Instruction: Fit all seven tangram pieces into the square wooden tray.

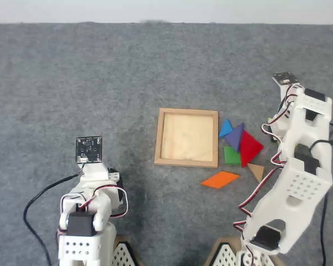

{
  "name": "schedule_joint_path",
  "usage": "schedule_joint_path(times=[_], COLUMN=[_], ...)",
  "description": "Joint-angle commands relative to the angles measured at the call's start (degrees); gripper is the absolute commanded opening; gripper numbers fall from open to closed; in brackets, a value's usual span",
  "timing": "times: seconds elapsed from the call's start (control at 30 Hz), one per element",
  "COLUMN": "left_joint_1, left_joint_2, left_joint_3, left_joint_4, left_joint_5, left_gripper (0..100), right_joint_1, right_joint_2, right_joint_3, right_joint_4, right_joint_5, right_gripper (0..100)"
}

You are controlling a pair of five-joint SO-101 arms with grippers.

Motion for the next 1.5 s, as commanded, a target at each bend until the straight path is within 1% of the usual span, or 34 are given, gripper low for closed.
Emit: schedule_joint_path(times=[0.0,0.07,0.23,0.4,0.5,0.57,0.67,0.73,0.87,1.0,1.2,1.33,1.47], left_joint_1=[-0.4,-0.4,-0.4,-0.4,-0.4,-0.4,-0.4,-0.4,-0.4,-0.4,-0.4,-0.4,-0.4], left_joint_2=[-1.1,-1.1,-1.1,-1.1,-1.1,-1.1,-1.1,-1.1,-1.1,-1.1,-1.1,-1.1,-1.1], left_joint_3=[-0.7,-0.7,-0.7,-0.7,-0.7,-0.7,-0.7,-0.7,-0.7,-0.7,-0.7,-0.7,-0.7], left_joint_4=[0.3,0.3,0.3,0.3,0.3,0.3,0.3,0.3,0.3,0.3,0.3,0.3,0.3], left_joint_5=[-0.9,-0.9,-0.9,-0.9,-0.9,-0.9,-0.9,-0.9,-0.9,-0.9,-0.9,-0.9,-0.9], left_gripper=[1,1,1,1,1,1,1,1,1,1,1,1,1], right_joint_1=[0.3,-0.4,-1.8,-5.6,-7.5,-7.3,-4.6,-3.6,-3.1,-2.7,0.5,1.4,0.7], right_joint_2=[-2.9,-5.3,-12.6,-20.8,-27.2,-31.3,-34.2,-33.9,-29.1,-22.6,-13.9,-9.4,-6.0], right_joint_3=[-0.4,-0.2,-0.1,4.0,9.3,13.1,18.2,19.7,21.2,19.8,13.7,10.4,9.0], right_joint_4=[3.6,4.5,8.0,10.4,8.6,5.8,0.2,-2.6,-6.5,-9.9,-9.9,-9.8,-9.8], right_joint_5=[0.2,-0.2,-3.9,-4.3,-7.6,-8.7,-8.6,-8.0,-3.8,-3.4,-3.3,-3.3,0.4], right_gripper=[24.1,24.1,24.1,24.1,24.5,25.5,32.5,35.1,35.1,35.1,35.1,35.1,35.1])
